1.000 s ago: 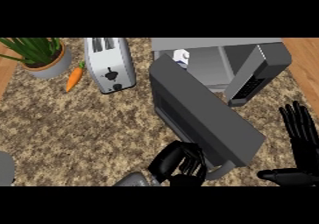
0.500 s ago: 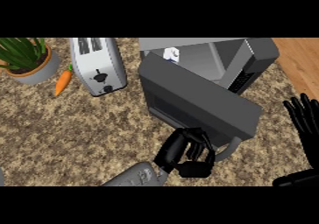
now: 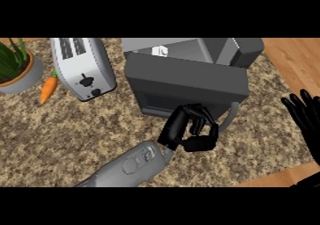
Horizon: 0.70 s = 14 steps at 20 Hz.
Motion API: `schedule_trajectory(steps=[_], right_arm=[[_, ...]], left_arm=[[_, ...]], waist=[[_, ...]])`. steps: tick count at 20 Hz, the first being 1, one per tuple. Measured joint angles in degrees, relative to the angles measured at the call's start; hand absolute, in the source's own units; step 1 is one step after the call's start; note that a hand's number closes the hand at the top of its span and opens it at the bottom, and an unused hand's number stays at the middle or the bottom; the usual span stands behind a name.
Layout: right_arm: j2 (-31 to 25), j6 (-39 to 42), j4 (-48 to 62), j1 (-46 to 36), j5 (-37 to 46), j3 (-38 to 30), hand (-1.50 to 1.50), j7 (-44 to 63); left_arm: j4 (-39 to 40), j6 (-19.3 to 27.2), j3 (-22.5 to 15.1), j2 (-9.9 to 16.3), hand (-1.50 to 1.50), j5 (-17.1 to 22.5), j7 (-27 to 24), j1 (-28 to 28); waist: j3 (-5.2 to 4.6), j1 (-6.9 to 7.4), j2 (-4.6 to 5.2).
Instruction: Pick up the milk, place it into the microwave and close the microwave
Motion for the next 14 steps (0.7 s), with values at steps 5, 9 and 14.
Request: schedule_trajectory(steps=[5, 9, 14], right_arm=[[-0.7, 1.0, -1.6, -0.9, -3.0, 0.0, -1.50, 2.0], [-1.5, 2.0, -2.4, -1.2, -5.4, 0.0, -1.50, 3.5], [-2.5, 2.3, -3.7, -1.9, -7.6, -0.4, -1.50, 5.1]], left_arm=[[3.4, 1.5, 2.7, -0.2, 1.50, 4.4, 0.0, -4.2], [4.5, 2.3, 6.2, -0.2, 1.50, 8.6, -2.0, -6.3], [6.9, 2.0, 9.3, -0.2, 1.50, 12.7, -4.9, -8.7]], waist=[[0.00, -1.82, 0.75], [-0.12, -3.05, 1.39], [-0.14, -4.31, 2.00]])
